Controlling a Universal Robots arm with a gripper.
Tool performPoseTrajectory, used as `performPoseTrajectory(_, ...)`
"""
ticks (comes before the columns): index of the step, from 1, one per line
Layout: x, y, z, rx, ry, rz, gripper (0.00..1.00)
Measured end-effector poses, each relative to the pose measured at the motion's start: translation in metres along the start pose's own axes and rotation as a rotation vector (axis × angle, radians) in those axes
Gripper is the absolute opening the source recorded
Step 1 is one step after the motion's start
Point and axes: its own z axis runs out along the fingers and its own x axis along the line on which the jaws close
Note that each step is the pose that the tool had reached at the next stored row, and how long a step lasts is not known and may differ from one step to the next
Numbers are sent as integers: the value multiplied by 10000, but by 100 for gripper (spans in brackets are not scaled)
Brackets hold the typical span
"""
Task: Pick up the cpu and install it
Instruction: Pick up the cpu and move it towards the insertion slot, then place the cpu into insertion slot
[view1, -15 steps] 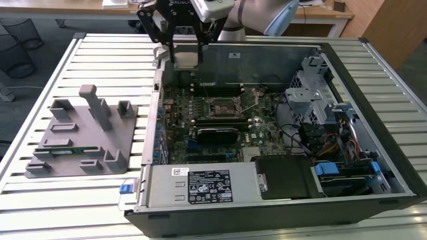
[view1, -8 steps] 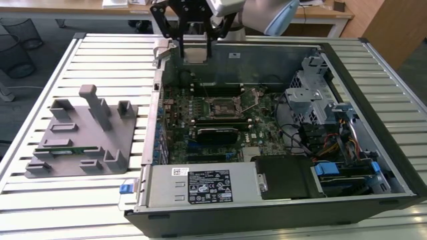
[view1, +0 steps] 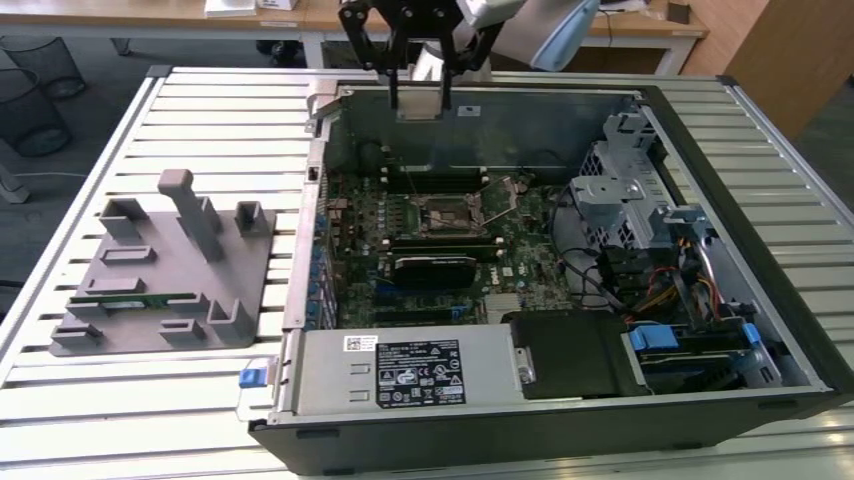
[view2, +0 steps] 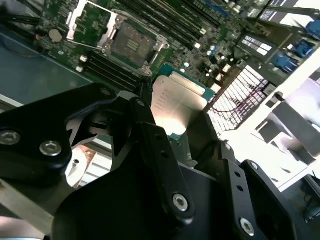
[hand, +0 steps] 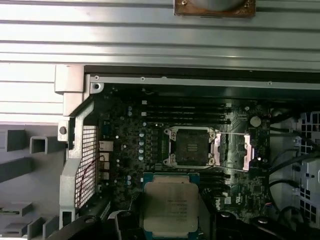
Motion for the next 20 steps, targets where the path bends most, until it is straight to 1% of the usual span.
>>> performPoseTrajectory(3, -117, 24, 6, 0, 0, -1, 53)
performPoseTrajectory(7, -243, 41, 13, 1, 0, 0, 53)
performPoseTrajectory(14, -416, 48, 21, 0, 0, -1, 53)
performPoseTrajectory(15, -427, 47, 21, 1, 1, 0, 53)
performPoseTrajectory(20, -433, 48, 22, 0, 0, 1, 53)
